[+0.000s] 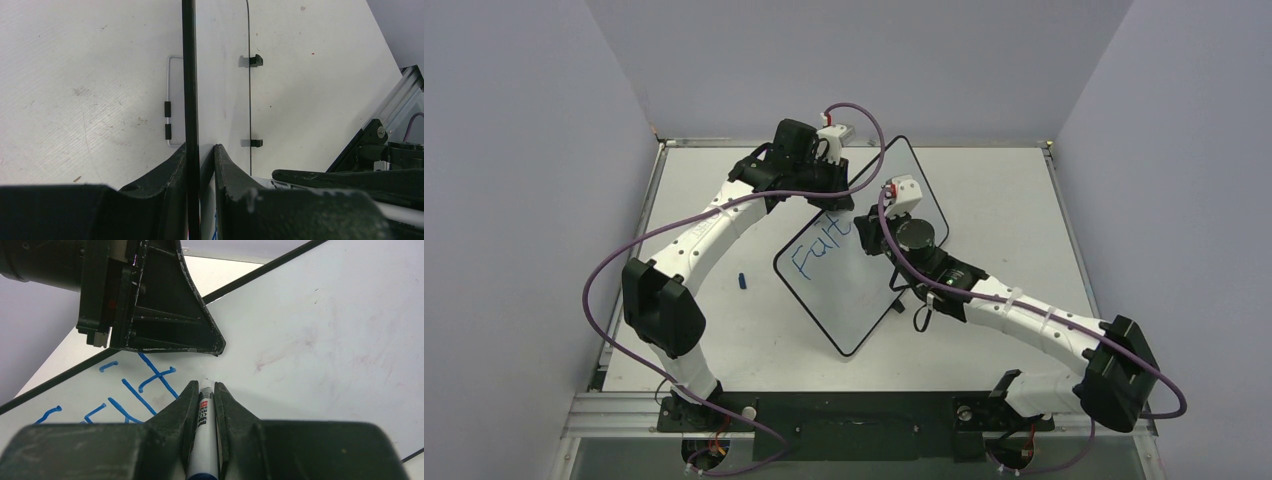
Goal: Write a sentence on the whiteboard
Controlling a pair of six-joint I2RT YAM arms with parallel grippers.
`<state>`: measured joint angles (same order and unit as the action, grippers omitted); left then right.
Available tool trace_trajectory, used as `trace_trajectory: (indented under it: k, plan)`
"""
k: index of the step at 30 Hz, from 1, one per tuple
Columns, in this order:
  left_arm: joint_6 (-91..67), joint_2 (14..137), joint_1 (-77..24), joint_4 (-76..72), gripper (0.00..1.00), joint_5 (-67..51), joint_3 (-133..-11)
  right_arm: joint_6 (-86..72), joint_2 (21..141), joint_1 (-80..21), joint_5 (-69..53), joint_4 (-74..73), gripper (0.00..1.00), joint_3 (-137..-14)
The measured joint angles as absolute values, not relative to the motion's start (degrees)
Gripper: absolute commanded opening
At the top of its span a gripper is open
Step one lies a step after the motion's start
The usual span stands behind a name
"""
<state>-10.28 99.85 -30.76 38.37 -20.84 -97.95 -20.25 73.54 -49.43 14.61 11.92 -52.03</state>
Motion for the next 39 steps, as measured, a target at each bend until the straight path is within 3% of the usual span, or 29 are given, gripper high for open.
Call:
trace_trajectory:
  k: [14, 29, 39]
  plan:
    - [-10.3, 99.9, -30.8, 38.4, 0.00, -20.6, -98.0, -17.8, 61.6, -48.8, 15.5, 8.9, 0.00, -49.4]
    - [-10.3, 99.6, -31.1, 40.0, 0.00, -18.5, -98.5, -16.5, 61.3, -47.9, 15.7, 7.7, 0.00, -46.4]
    - [-10.6, 93.4, -31.2, 35.4, 0.00, -17.4, -90.3, -16.5, 61.3, -47.4, 15.6, 7.7, 0.00, -45.5]
